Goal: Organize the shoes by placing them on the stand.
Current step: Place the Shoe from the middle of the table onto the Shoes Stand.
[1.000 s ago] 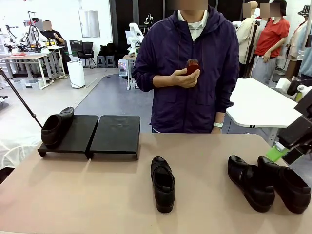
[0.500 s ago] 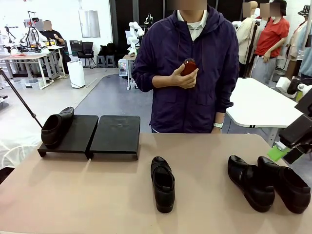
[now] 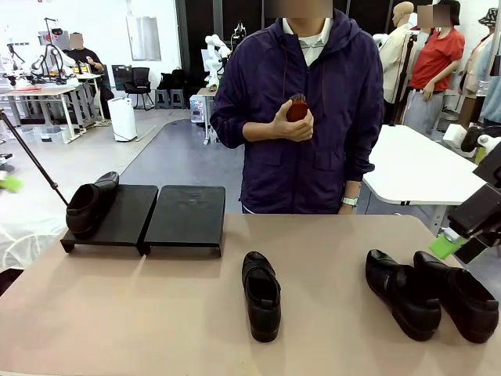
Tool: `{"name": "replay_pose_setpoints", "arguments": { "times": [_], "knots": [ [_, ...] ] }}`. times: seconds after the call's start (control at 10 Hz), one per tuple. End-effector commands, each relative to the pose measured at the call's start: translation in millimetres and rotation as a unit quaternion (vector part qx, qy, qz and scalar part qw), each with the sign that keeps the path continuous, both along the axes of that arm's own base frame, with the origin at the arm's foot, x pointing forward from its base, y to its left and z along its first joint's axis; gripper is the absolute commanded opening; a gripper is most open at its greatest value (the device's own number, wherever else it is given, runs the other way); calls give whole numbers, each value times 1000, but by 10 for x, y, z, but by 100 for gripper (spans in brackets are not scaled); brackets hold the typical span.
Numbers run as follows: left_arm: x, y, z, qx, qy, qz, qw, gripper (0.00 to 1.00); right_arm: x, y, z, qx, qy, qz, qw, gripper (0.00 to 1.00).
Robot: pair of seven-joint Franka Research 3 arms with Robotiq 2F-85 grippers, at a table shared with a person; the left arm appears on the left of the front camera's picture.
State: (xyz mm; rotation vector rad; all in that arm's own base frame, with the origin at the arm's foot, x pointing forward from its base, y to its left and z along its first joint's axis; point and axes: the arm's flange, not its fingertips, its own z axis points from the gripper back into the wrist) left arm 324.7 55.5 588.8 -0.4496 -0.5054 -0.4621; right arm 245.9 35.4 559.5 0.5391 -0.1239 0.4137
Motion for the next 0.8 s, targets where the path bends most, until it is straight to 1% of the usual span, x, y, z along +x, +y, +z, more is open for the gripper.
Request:
{"name": "replay_pose_setpoints", "arguments": {
  "times": [0.0,0.1,0.2,0.3,0.4,0.5,0.6,0.7],
  "knots": [
    [290,-1037,-38,26,49,-39,998,100,29,-31,39,10,-4,13,1000,100],
    [516,-1627,-158,51,93,-49,993,100,29,-31,39,10,-4,13,1000,100],
    [691,-2080,-254,67,120,10,990,100,29,-31,39,10,-4,13,1000,100],
    [791,-2582,-445,102,143,49,983,100,29,-31,39,10,-4,13,1000,100],
    [832,-2984,-651,106,175,49,978,100,29,-31,39,10,-4,13,1000,100],
    [820,-3352,-931,117,203,36,972,100,29,-31,39,10,-4,13,1000,100],
    [863,-3566,-1182,124,213,53,968,100,29,-31,39,10,-4,13,1000,100],
    [907,-3644,-1344,129,211,56,967,100,29,-31,39,10,-4,13,1000,100]
  ]
}}
